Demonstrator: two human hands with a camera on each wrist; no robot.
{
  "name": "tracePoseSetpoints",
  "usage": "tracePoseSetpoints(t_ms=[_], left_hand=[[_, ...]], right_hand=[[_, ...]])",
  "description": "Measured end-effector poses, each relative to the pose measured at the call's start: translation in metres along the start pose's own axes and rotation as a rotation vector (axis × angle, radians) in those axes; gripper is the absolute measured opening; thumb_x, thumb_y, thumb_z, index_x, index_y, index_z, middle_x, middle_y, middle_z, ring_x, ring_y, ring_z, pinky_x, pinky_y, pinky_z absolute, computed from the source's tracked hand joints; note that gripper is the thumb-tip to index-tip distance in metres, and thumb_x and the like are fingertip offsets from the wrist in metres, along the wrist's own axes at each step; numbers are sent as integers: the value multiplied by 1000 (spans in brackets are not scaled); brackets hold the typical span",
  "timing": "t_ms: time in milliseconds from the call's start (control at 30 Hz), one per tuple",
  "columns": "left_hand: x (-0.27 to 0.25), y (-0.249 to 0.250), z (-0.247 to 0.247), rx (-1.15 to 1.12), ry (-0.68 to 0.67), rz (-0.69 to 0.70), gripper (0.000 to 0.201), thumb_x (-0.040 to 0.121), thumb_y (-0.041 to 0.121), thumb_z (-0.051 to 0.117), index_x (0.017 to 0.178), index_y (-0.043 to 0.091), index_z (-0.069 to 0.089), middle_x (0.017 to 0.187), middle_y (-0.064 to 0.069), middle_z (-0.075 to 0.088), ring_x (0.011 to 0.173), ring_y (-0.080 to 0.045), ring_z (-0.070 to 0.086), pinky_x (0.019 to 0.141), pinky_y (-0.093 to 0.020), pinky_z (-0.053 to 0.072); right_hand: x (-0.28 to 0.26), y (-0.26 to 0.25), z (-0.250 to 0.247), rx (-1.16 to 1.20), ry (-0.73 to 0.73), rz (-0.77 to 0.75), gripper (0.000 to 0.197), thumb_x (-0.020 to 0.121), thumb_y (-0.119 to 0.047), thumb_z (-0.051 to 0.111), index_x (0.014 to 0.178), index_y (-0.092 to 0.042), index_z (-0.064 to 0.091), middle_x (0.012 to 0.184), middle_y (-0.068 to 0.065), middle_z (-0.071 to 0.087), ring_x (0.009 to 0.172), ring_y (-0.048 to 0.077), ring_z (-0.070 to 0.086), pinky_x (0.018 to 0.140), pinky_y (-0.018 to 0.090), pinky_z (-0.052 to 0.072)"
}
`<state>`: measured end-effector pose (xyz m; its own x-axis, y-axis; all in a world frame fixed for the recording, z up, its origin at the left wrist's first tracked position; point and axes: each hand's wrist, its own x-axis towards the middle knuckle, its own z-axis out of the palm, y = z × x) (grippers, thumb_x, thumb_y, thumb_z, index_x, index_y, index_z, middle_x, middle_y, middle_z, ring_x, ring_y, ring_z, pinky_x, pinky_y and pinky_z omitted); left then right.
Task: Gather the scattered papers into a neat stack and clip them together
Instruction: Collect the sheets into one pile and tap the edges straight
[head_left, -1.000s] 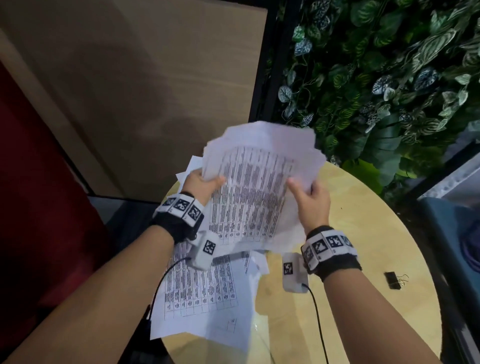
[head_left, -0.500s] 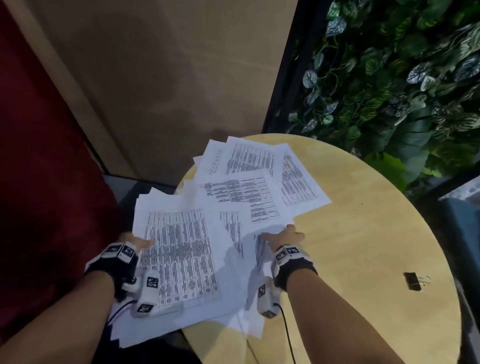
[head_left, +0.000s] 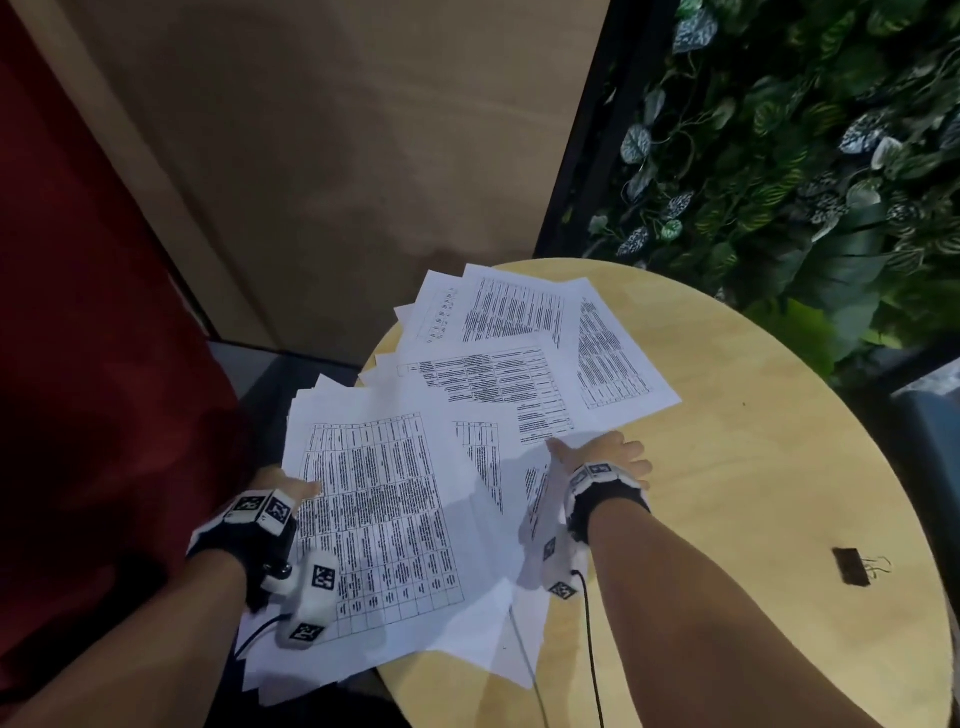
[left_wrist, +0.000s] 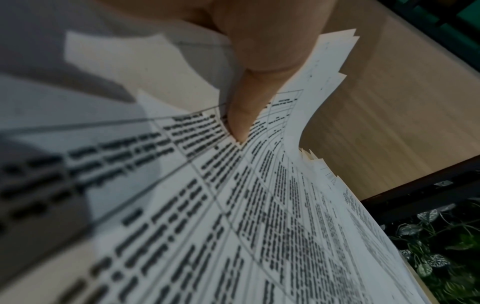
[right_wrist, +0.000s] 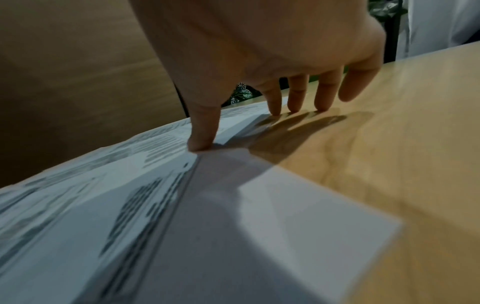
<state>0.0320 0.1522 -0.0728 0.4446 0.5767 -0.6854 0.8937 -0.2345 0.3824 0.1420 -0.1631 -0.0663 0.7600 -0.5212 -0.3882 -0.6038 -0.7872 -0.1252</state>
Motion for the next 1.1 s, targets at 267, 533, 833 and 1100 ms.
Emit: tracePoseSetpoints(t_ms=[267,533,833,1100], left_hand=[[-7,6,-1,22,14,46,62,85,14,66,133,-13,39,139,-24,44,124,-36,49,103,-38,40],[-10,6,-7,5,15,97,54,82,13,68,127,-11,50,133,-21,53,120,-34,54,102,-36,43],[-20,30,-8,17,20,160,36,87,11,61,114,-14,57,122,-24,60,111,-34,59,75,-27,38],[-21,47,9,37,17,271,38,82,10,66,116,-6,60,121,-18,62,110,-32,60,90,-34,48]], right_hand=[[5,-14,-2,174,-98,-256,46,84,-26,64,123,-8,47,122,16,55,110,34,52,82,36,48],[1,2,-23,769,38,-160,34,80,-12,68,111,0,59,99,17,64,83,29,59,73,34,49],[32,62,-64,487,58,-17,40,88,-16,61,123,2,54,118,25,60,107,38,58,83,42,46],[28,80,-61,545,479,-116,32,95,-13,43,119,-18,64,136,17,48,121,39,47,97,45,40]])
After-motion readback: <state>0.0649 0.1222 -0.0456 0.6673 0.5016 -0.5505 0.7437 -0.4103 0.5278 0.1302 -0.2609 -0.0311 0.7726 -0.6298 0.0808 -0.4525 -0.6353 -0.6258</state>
